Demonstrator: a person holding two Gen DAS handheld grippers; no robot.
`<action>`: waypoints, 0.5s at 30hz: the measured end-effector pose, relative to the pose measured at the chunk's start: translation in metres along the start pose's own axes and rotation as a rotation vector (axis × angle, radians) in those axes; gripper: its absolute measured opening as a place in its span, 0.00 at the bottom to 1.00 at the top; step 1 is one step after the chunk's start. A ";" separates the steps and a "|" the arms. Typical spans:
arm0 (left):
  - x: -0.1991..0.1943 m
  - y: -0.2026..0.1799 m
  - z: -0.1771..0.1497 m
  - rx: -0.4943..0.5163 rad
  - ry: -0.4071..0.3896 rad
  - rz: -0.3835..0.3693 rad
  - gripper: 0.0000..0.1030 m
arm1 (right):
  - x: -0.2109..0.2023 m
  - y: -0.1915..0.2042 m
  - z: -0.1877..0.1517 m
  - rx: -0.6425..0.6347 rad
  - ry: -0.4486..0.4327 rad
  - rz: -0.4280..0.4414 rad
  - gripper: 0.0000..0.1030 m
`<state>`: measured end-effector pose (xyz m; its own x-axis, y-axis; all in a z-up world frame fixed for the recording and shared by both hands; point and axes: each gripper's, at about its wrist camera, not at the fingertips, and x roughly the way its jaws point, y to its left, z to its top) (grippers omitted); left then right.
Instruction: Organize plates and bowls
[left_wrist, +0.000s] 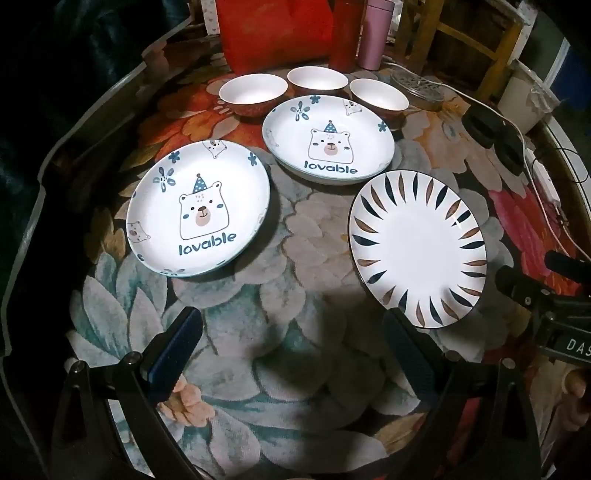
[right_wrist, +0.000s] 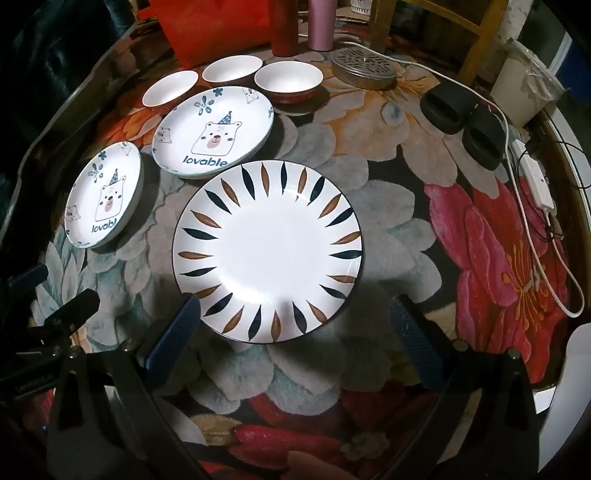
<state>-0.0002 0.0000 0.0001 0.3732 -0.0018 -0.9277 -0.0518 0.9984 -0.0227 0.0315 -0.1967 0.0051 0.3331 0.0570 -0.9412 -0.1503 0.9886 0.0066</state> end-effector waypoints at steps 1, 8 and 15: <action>0.000 0.000 0.000 0.000 0.001 0.002 0.96 | 0.000 0.000 0.000 0.000 0.001 0.003 0.99; -0.001 -0.006 -0.002 0.001 0.007 0.012 0.96 | 0.001 0.000 -0.001 0.000 0.001 -0.002 0.99; 0.000 0.000 0.000 -0.001 0.004 -0.008 0.96 | 0.001 0.001 -0.001 -0.001 0.001 0.000 0.99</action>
<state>-0.0003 -0.0004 -0.0001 0.3704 -0.0104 -0.9288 -0.0499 0.9983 -0.0311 0.0304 -0.1958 0.0038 0.3326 0.0564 -0.9414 -0.1510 0.9885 0.0059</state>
